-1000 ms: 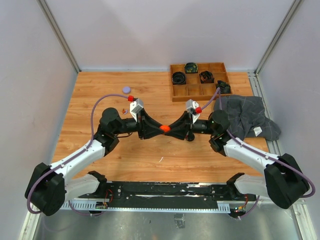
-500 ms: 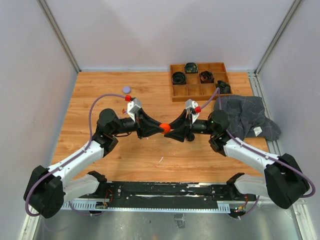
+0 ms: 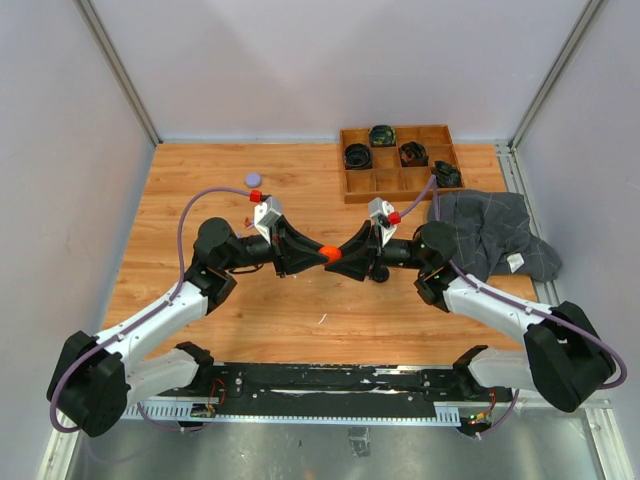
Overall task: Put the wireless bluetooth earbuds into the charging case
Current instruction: Open the charging case.
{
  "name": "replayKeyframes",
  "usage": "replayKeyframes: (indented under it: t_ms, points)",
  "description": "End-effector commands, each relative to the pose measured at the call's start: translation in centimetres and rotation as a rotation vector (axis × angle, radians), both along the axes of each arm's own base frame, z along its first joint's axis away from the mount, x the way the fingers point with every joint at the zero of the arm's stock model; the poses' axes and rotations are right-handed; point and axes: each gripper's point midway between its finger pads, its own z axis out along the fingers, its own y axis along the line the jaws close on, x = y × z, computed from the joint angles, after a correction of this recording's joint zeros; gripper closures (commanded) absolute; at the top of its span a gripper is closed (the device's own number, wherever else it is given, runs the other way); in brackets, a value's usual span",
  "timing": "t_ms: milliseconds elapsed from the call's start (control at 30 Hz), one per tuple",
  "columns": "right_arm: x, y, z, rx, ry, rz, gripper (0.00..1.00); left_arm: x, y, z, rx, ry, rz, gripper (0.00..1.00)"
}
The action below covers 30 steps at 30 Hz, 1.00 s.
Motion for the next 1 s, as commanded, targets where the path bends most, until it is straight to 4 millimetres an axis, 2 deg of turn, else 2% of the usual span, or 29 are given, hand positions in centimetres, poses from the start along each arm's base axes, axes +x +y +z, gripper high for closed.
replayKeyframes:
  t_ms: [0, 67, 267, 333, 467, 600, 767, 967]
  points:
    - [-0.6, 0.5, 1.7, 0.053, -0.041, 0.023, 0.71, -0.2, 0.1, 1.0, -0.028, -0.044, 0.009, 0.99]
    - [-0.6, 0.4, 1.6, 0.051, -0.043, 0.022, 0.76, -0.3, 0.1, 1.2, -0.031, -0.047, 0.011, 0.97]
    - [-0.6, 0.4, 1.3, 0.047, -0.061, 0.018, 0.95, -0.1, 0.4, 1.2, -0.038, -0.046, 0.038, 0.66]
    - [-0.6, 0.4, 1.3, 0.047, -0.067, 0.02, 0.98, -0.1, 0.5, 1.0, -0.035, -0.042, 0.045, 0.57]
    - [-0.7, 0.3, 1.3, 0.044, -0.073, 0.025, 0.99, 0.4, 0.5, 0.5, -0.011, -0.032, 0.067, 0.44]
    - [-0.9, 0.3, 1.3, 0.043, -0.081, 0.034, 0.99, 1.1, 0.7, 0.5, -0.002, -0.019, 0.107, 0.39]
    - [-1.2, 0.2, 1.3, 0.041, -0.092, 0.044, 0.99, 2.1, 0.9, 0.7, 0.005, 0.006, 0.164, 0.37]
    - [-1.6, 0.1, 0.8, 0.026, -0.12, 0.059, 0.99, 2.7, 1.4, 2.1, -0.016, 0.015, 0.224, 0.34]
